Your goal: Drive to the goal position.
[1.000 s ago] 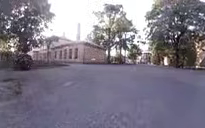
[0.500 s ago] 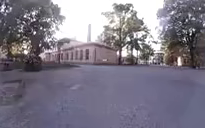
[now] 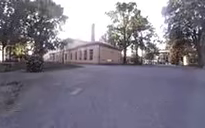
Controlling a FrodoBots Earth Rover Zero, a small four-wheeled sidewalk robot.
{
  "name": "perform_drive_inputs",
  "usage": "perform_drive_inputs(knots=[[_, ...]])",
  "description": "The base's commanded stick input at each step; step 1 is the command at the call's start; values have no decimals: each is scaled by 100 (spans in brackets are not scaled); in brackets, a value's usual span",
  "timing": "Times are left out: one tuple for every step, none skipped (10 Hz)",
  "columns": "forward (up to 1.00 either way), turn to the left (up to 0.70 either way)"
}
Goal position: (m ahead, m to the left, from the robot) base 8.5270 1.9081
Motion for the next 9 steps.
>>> perform_drive_inputs(knots=[[70,0],[70,0],[70,0],[70,0],[70,0],[70,0],[70,0],[70,0],[70,0]])
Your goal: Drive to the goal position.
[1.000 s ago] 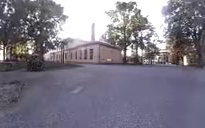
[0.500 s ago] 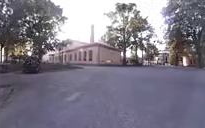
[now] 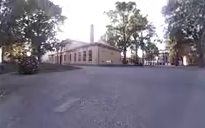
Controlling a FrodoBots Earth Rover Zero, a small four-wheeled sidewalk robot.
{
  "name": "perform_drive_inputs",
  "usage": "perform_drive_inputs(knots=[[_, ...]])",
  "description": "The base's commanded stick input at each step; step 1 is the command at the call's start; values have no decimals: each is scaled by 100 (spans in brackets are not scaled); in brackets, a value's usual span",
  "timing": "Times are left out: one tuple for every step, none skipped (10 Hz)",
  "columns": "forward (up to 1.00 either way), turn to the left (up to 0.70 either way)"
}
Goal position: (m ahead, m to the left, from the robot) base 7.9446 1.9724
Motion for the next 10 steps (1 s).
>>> perform_drive_inputs(knots=[[70,0],[70,0],[70,0],[70,0],[70,0],[70,0],[70,0],[70,0],[70,0],[70,0]])
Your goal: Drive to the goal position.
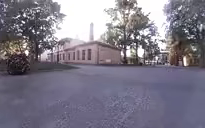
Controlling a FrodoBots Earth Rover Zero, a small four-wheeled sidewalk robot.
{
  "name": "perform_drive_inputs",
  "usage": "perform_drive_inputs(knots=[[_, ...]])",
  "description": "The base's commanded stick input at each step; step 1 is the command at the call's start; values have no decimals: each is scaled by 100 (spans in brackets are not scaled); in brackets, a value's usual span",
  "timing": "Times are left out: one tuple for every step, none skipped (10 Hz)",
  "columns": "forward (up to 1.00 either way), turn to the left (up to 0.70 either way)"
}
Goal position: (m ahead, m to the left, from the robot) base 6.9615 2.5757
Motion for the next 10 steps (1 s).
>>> perform_drive_inputs(knots=[[70,0],[70,0],[70,0],[70,0],[70,0],[70,0],[70,0],[70,0],[70,0],[70,0]])
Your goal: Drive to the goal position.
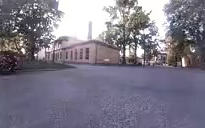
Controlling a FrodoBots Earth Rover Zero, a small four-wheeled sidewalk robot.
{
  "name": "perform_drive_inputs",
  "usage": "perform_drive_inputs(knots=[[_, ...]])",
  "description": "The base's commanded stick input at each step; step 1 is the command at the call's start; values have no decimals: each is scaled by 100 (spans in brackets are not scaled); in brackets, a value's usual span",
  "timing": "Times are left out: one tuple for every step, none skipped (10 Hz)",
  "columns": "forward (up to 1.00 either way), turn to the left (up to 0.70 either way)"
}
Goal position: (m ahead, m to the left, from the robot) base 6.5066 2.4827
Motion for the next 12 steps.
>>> perform_drive_inputs(knots=[[70,0],[70,0],[70,0],[70,0],[70,0],[70,0],[70,0],[70,0],[70,0],[70,0],[70,0],[70,0]])
